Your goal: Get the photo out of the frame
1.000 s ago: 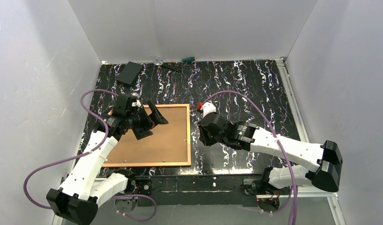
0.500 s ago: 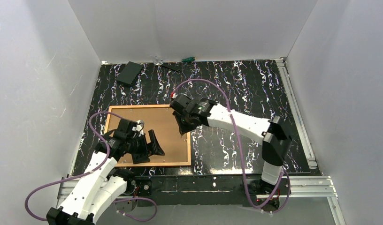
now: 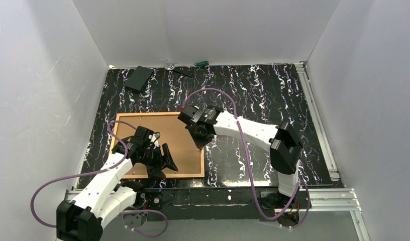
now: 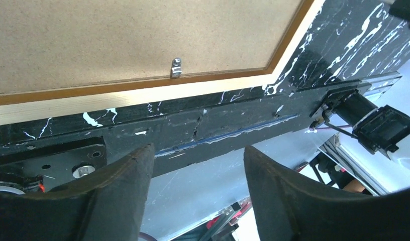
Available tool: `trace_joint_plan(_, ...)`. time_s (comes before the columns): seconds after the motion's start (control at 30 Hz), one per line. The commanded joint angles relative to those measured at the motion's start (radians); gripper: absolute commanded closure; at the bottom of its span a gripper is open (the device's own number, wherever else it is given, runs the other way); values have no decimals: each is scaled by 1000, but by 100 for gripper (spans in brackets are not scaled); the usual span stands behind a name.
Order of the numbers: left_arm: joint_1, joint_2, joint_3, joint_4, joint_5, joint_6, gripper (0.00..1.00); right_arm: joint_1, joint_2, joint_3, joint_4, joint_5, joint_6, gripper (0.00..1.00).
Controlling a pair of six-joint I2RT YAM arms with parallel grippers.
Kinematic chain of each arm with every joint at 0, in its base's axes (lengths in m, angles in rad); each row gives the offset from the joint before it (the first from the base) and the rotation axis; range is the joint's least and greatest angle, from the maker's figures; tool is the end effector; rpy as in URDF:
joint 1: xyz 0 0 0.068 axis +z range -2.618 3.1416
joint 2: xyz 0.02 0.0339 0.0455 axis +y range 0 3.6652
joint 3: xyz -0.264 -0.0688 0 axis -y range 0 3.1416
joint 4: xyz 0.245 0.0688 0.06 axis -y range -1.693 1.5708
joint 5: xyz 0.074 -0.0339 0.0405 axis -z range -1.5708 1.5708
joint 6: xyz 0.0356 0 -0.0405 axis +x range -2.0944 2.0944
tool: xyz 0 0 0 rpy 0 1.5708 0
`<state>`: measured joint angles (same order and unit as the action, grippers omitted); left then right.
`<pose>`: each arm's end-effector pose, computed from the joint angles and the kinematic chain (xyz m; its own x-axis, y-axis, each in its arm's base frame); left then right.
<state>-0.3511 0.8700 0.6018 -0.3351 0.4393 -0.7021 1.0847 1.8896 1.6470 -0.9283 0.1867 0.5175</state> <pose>0.1726 -0.0793 0.2479 -0.8202 -0.3221 -0.4729 0.1447 0.6829 -0.7160 0.1915 0.3483 0.2632 -0.7871 -0.4491 -0.4229 -0.5128 0.8574 0.0440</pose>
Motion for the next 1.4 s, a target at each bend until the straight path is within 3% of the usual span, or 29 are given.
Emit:
trace_joint_plan(0.0, -11, 39, -10, -75, -21, -20, 40, 25, -13, -6, 29, 18, -10, 99)
trace_joint_plan(0.43, -15, 113, -38, -81, -72, -45, 53, -19, 117, 163, -5, 172, -76, 99)
trace_joint_plan(0.87, -15, 139, -54, -81, -101, -69, 61, 24, 101, 36, -20, 97, -30, 99)
trace_joint_plan(1.37, -15, 169, -74, -58, -104, -90, 66, 95, 33, -23, -57, -100, 57, 99)
